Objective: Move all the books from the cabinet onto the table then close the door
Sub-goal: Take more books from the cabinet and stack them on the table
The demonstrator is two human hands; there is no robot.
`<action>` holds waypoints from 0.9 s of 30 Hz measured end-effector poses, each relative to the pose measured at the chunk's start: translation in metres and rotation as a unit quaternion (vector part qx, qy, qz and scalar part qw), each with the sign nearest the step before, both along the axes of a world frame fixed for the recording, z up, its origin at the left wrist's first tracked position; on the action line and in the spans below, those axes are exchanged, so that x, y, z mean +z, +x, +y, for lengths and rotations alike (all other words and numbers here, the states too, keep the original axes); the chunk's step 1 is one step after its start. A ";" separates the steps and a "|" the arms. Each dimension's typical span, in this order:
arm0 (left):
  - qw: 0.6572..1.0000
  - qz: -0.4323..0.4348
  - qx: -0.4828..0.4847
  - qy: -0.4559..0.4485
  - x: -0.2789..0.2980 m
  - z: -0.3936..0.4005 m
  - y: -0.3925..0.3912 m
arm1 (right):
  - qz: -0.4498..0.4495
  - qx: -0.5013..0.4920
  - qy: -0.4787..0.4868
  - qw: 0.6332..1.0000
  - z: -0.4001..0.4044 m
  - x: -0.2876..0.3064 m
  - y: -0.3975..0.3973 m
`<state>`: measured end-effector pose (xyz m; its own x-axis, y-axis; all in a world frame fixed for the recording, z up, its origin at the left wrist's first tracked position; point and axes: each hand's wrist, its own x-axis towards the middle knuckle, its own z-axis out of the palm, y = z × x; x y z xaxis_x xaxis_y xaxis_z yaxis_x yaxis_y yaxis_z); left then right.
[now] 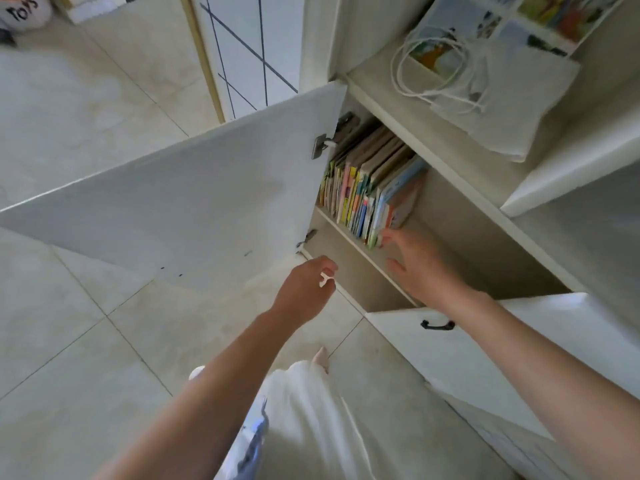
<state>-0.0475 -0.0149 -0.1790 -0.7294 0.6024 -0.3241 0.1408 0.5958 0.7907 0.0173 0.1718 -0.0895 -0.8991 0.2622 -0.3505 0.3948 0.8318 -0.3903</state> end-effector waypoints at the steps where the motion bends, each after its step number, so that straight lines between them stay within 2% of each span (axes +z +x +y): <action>1: 1.000 -0.002 0.005 -0.002 -0.004 0.011 -0.002 | 0.001 -0.008 -0.014 1.000 0.012 -0.004 -0.011; 3: 1.000 -0.008 0.008 -0.002 -0.008 0.031 -0.006 | 0.027 -0.027 -0.045 0.998 0.031 -0.017 -0.029; 5: 1.000 -0.014 -0.005 -0.011 -0.014 0.049 -0.009 | 0.048 -0.022 -0.023 0.998 0.046 -0.034 -0.047; 8: 0.999 -0.022 -0.030 -0.021 -0.027 0.073 -0.017 | 0.052 0.019 0.063 0.996 0.065 -0.058 -0.072; 11: 0.999 -0.009 -0.033 -0.022 -0.044 0.096 -0.033 | 0.095 0.064 0.180 0.977 0.092 -0.078 -0.099; 13: 1.000 -0.005 -0.010 -0.015 -0.055 0.109 -0.041 | 0.071 0.087 0.228 0.967 0.104 -0.090 -0.112; 16: 0.999 -0.015 0.044 0.020 -0.070 0.127 -0.048 | 0.038 0.111 0.246 0.962 0.111 -0.105 -0.119; 19: 0.994 -0.035 0.086 0.051 -0.085 0.142 -0.045 | 0.047 0.116 0.245 0.961 0.115 -0.116 -0.119; 23: 0.990 -0.017 0.120 0.078 -0.102 0.155 -0.042 | 0.052 0.158 0.276 0.947 0.119 -0.124 -0.115; 27: 0.987 -0.024 0.129 0.095 -0.112 0.170 -0.048 | 0.075 0.147 0.282 0.945 0.123 -0.126 -0.111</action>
<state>-0.0955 0.1549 -0.2911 -0.8530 0.4520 -0.2609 -0.0366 0.4469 0.8938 -0.0938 0.2949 -0.2153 -0.9906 0.1007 -0.0929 0.0899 0.9894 0.1141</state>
